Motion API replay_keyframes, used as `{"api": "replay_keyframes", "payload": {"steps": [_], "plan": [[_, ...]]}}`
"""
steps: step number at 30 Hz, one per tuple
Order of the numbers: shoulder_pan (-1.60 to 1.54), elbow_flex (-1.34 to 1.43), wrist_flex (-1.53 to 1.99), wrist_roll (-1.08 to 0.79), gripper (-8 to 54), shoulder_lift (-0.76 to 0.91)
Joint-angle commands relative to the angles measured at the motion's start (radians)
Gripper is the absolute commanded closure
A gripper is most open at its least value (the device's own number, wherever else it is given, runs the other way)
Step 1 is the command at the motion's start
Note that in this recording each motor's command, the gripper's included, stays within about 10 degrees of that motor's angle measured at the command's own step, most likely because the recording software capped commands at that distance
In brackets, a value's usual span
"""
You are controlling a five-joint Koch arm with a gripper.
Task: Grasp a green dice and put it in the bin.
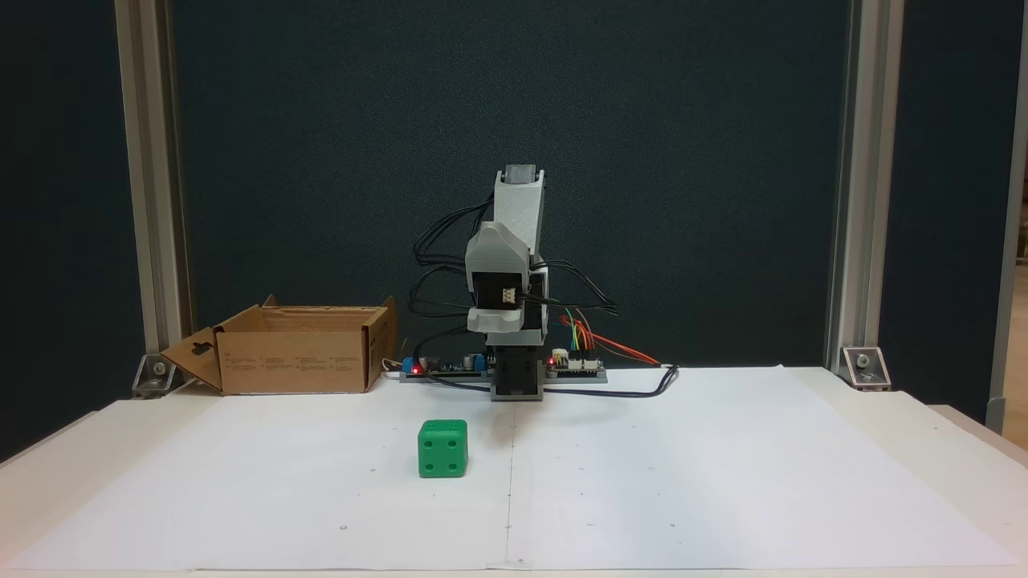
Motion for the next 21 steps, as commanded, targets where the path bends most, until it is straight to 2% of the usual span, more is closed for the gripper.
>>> {"api": "replay_keyframes", "payload": {"steps": [1,21], "plan": [[-0.043,0.000,0.175,0.034,2.4,0.107],[-0.052,-0.002,0.221,0.037,2.4,0.107]]}}
